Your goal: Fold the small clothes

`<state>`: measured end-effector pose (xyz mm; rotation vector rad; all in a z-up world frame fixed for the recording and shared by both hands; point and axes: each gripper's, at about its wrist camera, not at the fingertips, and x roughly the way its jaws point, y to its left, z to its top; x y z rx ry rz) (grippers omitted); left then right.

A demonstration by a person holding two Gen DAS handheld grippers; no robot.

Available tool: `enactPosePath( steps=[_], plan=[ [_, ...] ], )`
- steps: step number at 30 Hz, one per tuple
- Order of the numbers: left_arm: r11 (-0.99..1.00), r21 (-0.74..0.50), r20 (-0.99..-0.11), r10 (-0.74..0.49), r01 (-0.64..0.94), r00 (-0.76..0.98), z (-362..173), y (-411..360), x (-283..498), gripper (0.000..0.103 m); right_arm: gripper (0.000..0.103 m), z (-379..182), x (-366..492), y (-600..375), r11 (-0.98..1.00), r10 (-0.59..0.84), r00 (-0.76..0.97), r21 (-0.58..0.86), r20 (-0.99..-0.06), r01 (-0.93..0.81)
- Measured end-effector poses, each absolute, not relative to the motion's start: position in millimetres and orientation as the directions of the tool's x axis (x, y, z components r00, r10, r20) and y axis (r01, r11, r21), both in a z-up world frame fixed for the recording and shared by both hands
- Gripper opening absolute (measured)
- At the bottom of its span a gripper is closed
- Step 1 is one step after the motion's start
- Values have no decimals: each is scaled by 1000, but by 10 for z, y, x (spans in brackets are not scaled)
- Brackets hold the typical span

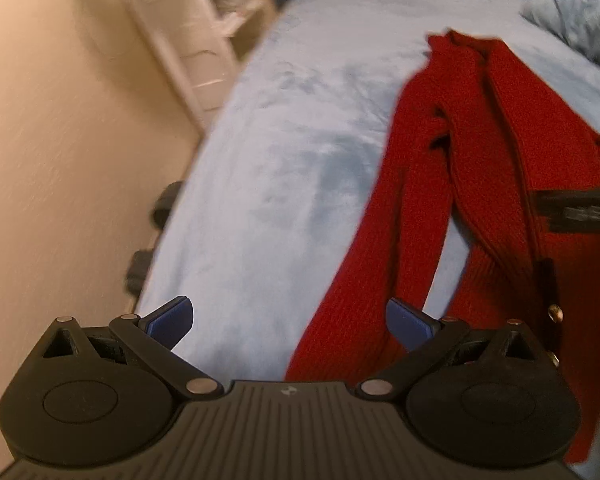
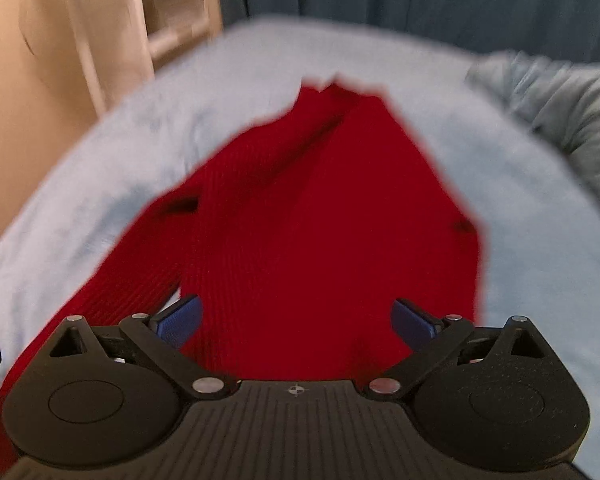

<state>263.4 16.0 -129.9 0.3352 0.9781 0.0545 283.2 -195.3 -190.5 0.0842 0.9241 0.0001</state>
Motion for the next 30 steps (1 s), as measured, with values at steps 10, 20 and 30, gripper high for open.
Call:
enactPosePath(
  steps=[10,20,30],
  plan=[
    [894,344,-848,165,286,503,-1967,-448,3194,103,11,-1517,3082,-2969,989,-67,725,-142,-685,-43],
    [891,381,-848,230,248,478,-2034,-525,3364,103,63,-1307,3253,-5196,784,-593,591,-226,-547,578],
    [863,433,-824,262,260,502,-2158,-491,3119,103,67,-2536,1769,-3905,829,172,588,439,-790,347]
  ],
)
